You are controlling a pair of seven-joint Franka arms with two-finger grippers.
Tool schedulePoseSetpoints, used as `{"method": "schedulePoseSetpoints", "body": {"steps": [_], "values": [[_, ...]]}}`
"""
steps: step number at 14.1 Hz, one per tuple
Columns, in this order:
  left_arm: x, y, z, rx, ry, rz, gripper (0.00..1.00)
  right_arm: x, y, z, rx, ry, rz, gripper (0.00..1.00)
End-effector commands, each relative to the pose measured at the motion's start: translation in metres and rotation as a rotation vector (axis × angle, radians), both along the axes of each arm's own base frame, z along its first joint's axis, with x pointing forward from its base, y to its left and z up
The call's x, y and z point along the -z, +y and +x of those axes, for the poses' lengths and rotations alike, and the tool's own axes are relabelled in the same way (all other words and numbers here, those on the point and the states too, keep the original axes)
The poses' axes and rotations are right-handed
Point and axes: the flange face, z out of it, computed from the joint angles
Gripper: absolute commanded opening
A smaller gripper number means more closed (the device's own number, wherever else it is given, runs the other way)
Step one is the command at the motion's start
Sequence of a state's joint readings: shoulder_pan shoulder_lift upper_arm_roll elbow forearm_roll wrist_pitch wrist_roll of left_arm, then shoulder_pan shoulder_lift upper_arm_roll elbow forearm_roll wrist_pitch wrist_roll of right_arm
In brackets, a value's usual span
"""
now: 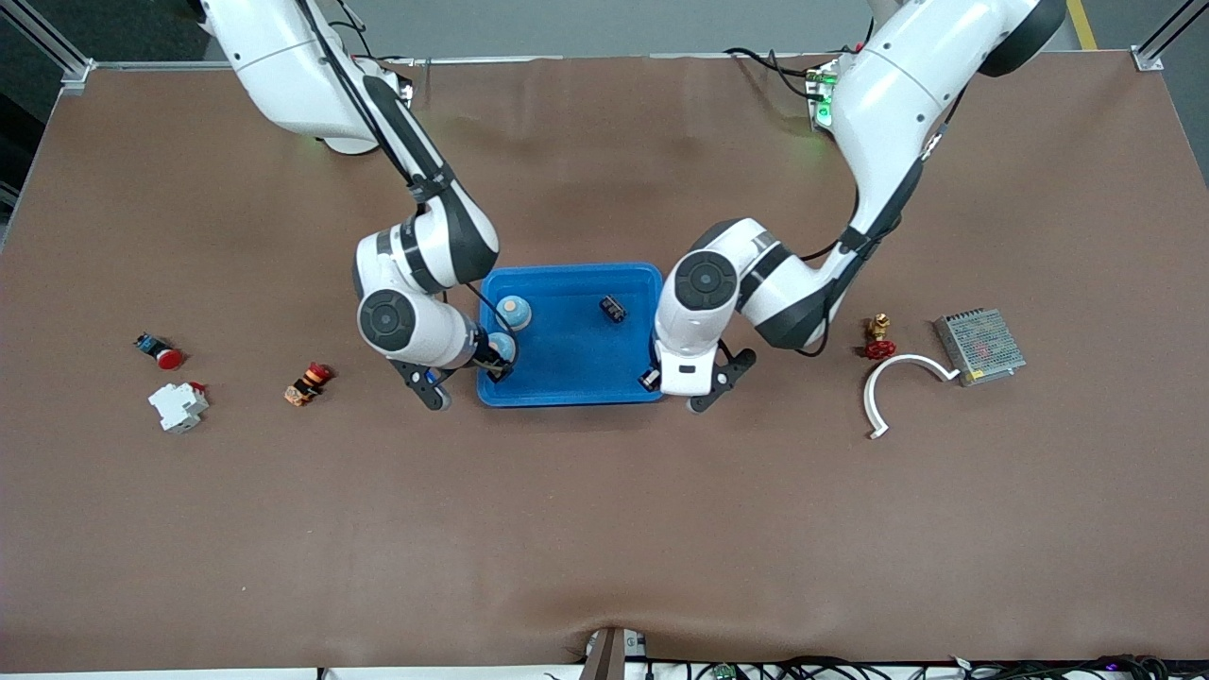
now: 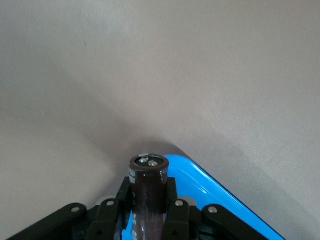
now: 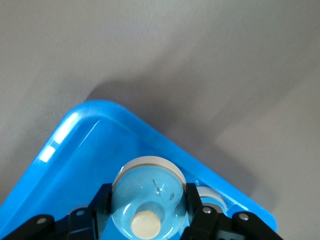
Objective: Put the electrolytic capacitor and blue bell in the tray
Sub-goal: 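Carry the bell to the tray while the left gripper carries the capacitor, then release the bell in the tray while the left gripper releases the capacitor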
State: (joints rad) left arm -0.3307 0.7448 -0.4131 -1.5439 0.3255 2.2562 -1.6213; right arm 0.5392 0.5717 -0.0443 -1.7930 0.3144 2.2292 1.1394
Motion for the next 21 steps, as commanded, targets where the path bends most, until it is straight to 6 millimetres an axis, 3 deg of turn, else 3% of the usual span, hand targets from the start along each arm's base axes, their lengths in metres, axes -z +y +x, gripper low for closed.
{"method": "schedulePoseSetpoints", "body": {"steps": [1,5,9,10,11,12,16,19,21], "values": [[0.015,-0.030,-0.012,-0.080,-0.007,0.021,0.00,0.016,0.017,-0.006,0.039,-0.019,0.001,0.00],[0.034,-0.046,-0.026,-0.198,0.003,-0.002,0.00,0.032,0.023,-0.006,0.042,-0.060,0.004,0.00],[0.052,-0.054,-0.035,-0.243,0.016,-0.007,0.01,0.034,0.027,-0.009,0.034,-0.056,0.002,0.00],[0.054,-0.056,-0.037,-0.237,0.018,-0.005,0.22,0.035,0.026,-0.009,0.033,-0.054,0.000,0.00],[0.054,-0.056,-0.037,-0.229,0.017,-0.005,0.70,0.035,0.026,-0.009,0.026,-0.055,-0.005,0.00],[0.050,-0.055,-0.036,-0.224,0.011,-0.007,1.00,0.034,0.025,-0.008,0.023,-0.055,-0.007,0.00],[0.000,-0.040,-0.004,-0.187,-0.074,-0.034,1.00,0.033,0.020,-0.005,-0.006,-0.069,-0.030,0.00],[-0.051,-0.004,0.028,-0.119,-0.156,-0.019,1.00,0.032,0.018,-0.004,-0.019,-0.076,-0.038,0.00],[-0.086,0.033,0.049,-0.052,-0.171,0.023,1.00,0.032,0.017,-0.003,-0.021,-0.076,-0.038,0.00]]}}
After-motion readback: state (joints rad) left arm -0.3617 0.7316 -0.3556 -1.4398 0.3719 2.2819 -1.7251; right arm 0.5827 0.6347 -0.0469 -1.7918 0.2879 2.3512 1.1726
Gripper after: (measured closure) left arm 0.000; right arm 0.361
